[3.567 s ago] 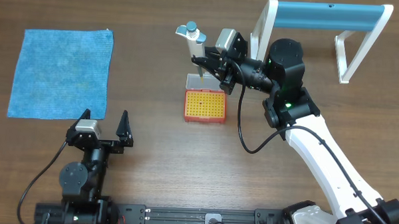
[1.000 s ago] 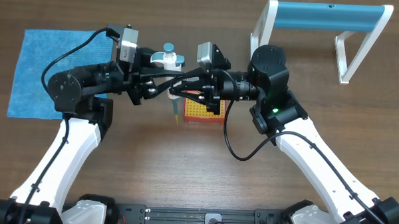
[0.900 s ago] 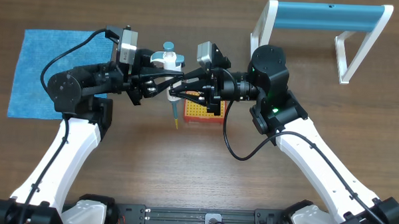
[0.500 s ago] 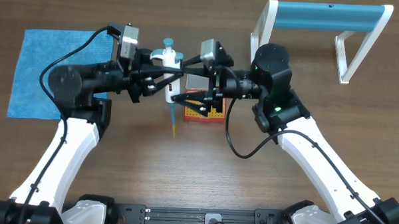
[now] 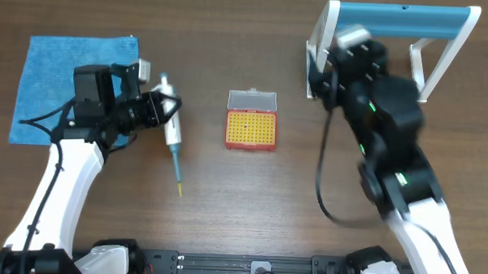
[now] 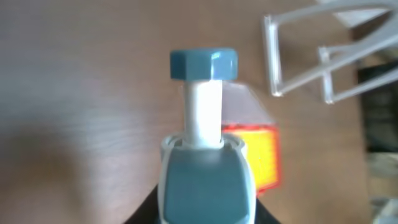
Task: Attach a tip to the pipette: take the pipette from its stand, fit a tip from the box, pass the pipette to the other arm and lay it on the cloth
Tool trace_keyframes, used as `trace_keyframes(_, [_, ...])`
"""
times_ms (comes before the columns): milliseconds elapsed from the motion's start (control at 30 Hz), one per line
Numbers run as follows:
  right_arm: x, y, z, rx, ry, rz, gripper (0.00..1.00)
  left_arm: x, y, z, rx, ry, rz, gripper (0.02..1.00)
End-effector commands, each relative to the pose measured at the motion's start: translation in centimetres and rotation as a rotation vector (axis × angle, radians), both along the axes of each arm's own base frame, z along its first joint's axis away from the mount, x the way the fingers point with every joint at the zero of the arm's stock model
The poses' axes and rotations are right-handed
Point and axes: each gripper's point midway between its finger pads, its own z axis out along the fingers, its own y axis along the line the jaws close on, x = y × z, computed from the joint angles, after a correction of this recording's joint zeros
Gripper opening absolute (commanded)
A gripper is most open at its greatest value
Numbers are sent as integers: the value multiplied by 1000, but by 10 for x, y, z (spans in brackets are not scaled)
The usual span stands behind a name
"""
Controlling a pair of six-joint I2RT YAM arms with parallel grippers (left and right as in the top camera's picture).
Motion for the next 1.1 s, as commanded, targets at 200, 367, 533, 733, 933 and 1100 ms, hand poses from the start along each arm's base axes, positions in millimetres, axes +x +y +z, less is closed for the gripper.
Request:
trace_keyframes(200, [-165,-115,27,-44,-69,-376,818,37,99,55,460,95,118,25])
trace_keyframes(367, [-221,-118,6,39,-136,-298,818,71,138,22,553,291,65,25])
trace_keyframes(533, [-190,-108,-62,110,-81,-308,818,93,187,-2,658,347,57,25])
trace_keyframes(733, [-132,-81,-111,204,-167,-248,820,106,223,-25,733,325,37,23])
trace_keyframes(933, [-115,-56,-151,247,-195,-129,820,130,229,-61,746,345,3,27])
trace_keyframes(1100, [-112,-53,-163,261,-187,-121,820,164,230,-66,723,329,70,25])
